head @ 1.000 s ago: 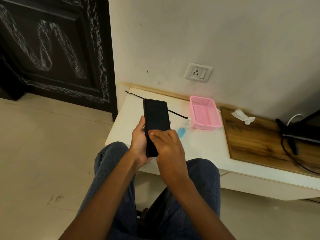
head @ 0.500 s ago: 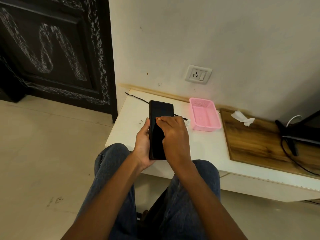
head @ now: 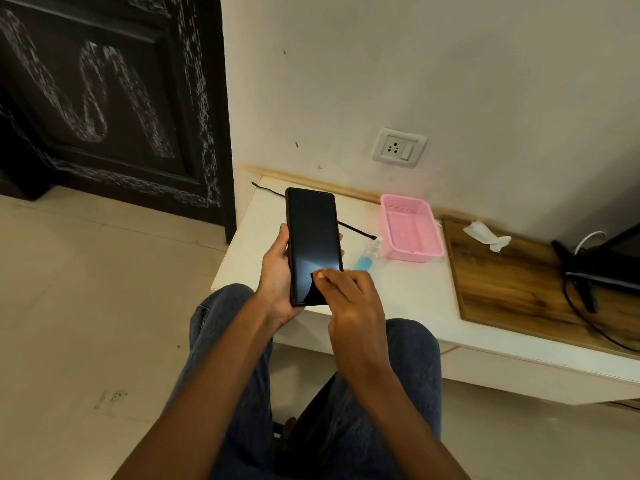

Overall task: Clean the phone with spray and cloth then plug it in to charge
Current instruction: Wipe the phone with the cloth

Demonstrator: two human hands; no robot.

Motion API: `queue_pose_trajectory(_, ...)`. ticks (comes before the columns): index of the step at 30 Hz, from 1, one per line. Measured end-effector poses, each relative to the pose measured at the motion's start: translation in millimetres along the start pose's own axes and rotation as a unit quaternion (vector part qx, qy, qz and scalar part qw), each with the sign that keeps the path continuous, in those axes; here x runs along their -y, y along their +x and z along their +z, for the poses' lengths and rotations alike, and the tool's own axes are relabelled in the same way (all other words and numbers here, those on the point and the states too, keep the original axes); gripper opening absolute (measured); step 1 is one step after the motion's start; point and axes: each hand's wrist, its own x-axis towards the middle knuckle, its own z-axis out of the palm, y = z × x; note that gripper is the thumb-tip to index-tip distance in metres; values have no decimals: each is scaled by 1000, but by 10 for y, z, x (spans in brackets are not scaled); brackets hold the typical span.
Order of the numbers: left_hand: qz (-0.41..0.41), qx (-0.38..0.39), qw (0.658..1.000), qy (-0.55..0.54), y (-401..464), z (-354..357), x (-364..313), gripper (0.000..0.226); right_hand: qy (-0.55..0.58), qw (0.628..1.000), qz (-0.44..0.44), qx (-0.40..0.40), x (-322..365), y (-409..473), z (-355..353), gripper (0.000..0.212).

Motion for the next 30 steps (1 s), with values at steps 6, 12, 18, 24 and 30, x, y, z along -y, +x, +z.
queue_pose_trajectory(6, -16, -22, 999, 47, -1, 99, 64, 58, -36, 999, -1, -31, -98, 451, -97, 37)
queue_pose_trajectory(12, -16, -17, 997, 72, 10, 52, 66, 57, -41, 998, -9, -44, -139, 475, -69, 42)
queue_pose_trajectory(18, 6, -29, 998, 53, 14, 4, -6, 65, -3, 999, -38, -34, -161, 1, 2, 53)
queue_pose_trajectory(24, 1, -12, 997, 75, 7, 73, 12, 61, 23, 997, 22, -74, -249, 124, -10, 39)
queue_pose_trajectory(30, -3, 4, 995, 102, 2, 92, 72, 57, -11, 998, 16, -59, -338, 478, -90, 57)
